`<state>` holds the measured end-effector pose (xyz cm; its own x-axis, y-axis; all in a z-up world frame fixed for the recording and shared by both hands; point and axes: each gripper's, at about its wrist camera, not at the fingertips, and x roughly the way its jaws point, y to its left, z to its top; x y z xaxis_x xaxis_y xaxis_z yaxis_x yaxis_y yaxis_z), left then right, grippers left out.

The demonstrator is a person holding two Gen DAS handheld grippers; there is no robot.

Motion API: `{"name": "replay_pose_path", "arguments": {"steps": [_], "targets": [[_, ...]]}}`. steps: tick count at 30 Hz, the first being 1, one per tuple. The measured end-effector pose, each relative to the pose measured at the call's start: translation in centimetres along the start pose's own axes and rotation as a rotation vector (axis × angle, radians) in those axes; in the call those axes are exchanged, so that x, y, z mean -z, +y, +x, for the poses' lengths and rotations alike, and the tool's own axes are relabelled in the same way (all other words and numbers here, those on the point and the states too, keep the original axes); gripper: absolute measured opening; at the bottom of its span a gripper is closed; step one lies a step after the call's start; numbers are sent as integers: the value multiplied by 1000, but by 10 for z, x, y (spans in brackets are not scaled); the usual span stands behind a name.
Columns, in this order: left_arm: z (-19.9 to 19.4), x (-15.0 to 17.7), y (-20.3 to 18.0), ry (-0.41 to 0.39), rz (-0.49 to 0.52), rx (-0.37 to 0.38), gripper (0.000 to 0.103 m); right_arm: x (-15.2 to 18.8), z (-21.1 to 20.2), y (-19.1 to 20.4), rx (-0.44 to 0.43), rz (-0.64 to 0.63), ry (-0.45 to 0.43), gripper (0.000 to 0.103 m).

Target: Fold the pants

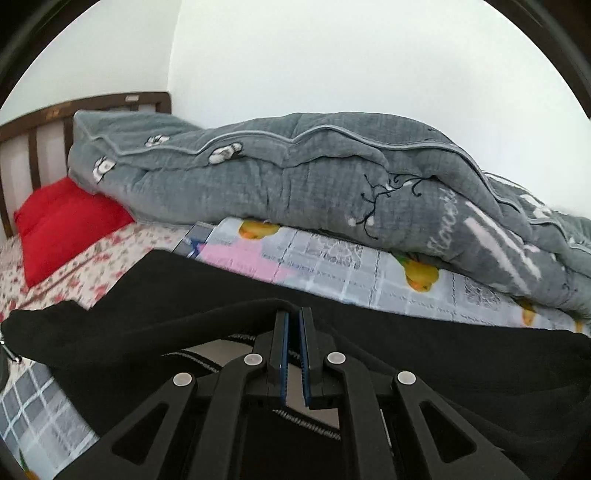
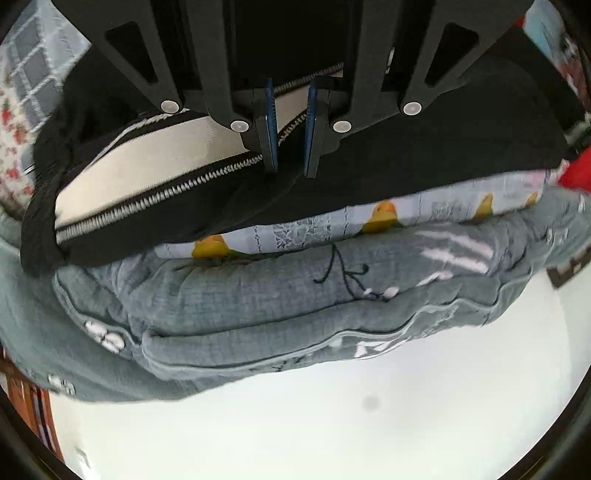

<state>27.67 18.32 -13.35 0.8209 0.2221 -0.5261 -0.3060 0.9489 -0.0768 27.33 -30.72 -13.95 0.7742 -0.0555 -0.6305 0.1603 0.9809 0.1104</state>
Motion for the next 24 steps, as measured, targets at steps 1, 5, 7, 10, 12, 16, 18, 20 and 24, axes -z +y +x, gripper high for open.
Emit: {"name": "replay_pose_path", "arguments": {"steps": [1,5,7,10,12,16,18,20,24], "targets": [[5,-2,-3,-4,0,-5,6,-1,5,0,-2,15,2,13],[20,2,-3,-8,-32,-5,6,-2,30,4,17,25,1,14],[24,9,-3,-3,-33,-5,6,2,39,2,5,42,21,17],[22,11,-4,10,-20,-4,26,8,45,-1,-37,64,82,34],[11,12,-4,-13,-17,-8,56,12,38,-2,-36,62,86,38],[-14,18,0,-27,-21,1,64,22,6,-3,-29,26,63,45],[-27,24,3,-3,-16,5,64,29,-11,-3,-3,-10,61,45],[-41,31,7,21,-18,14,64,41,-32,-10,23,-43,63,46],[-68,57,15,103,-1,34,64,66,-66,-31,61,-61,82,54]]}}
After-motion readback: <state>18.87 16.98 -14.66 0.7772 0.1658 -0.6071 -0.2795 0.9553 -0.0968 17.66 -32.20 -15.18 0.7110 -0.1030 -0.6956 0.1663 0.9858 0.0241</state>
